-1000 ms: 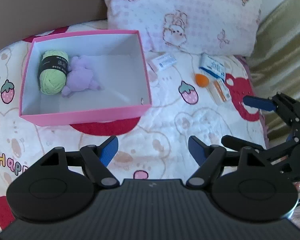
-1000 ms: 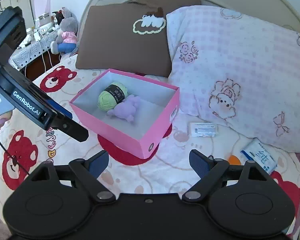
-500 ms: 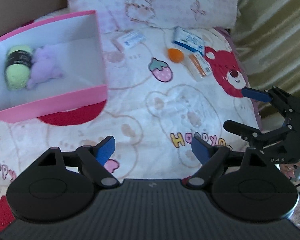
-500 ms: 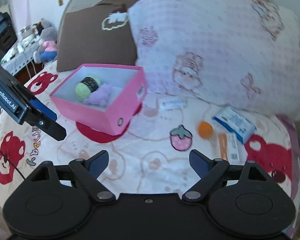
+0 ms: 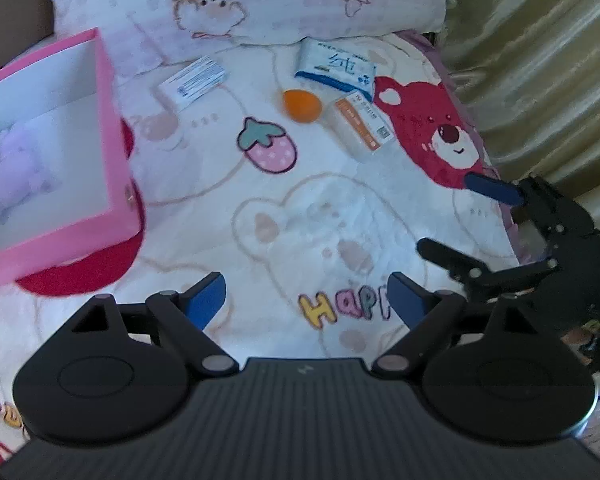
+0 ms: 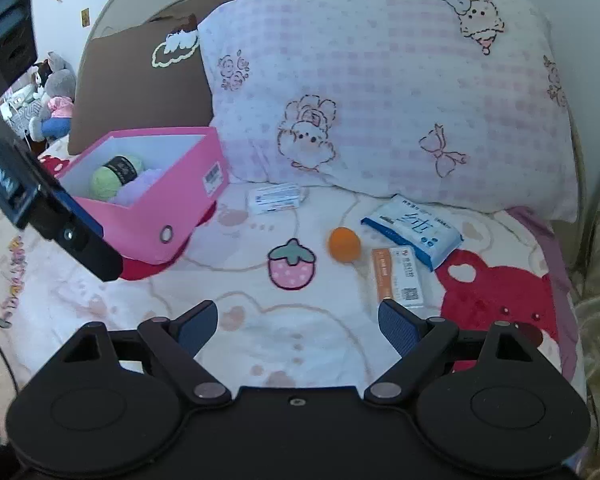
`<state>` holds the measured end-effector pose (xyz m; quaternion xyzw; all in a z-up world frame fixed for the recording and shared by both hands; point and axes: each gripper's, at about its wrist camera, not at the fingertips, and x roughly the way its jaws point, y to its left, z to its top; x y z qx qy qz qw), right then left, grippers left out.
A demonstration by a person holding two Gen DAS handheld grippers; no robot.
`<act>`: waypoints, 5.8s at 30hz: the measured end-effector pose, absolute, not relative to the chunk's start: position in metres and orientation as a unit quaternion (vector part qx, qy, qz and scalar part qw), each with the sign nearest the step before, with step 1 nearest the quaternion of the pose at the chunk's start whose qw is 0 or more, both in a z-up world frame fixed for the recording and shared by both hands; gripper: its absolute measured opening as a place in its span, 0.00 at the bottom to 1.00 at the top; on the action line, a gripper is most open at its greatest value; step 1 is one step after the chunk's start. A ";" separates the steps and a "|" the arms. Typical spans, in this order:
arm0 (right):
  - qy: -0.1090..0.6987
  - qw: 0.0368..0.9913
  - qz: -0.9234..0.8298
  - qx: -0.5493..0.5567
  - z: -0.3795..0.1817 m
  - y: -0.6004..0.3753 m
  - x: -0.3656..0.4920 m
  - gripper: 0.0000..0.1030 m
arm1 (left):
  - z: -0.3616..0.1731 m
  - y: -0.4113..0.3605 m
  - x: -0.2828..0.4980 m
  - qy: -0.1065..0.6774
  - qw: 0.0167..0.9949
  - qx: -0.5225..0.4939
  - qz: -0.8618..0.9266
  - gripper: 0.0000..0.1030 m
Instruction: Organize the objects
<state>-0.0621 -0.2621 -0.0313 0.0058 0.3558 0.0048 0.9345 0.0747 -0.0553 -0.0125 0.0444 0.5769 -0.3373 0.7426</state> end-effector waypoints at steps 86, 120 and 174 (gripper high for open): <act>0.358 0.925 -0.068 0.110 -0.138 -0.339 -0.012 0.56 | -0.155 -0.206 0.174 0.540 0.738 -0.071 -0.398 0.50; 0.373 0.921 -0.079 0.080 -0.159 -0.334 0.015 0.92 | -0.162 -0.208 0.149 0.551 0.757 -0.100 -0.336 0.56; 0.428 0.895 0.014 0.123 -0.032 -0.171 -0.026 0.92 | -0.017 -0.028 0.046 0.509 0.787 0.003 -0.349 0.49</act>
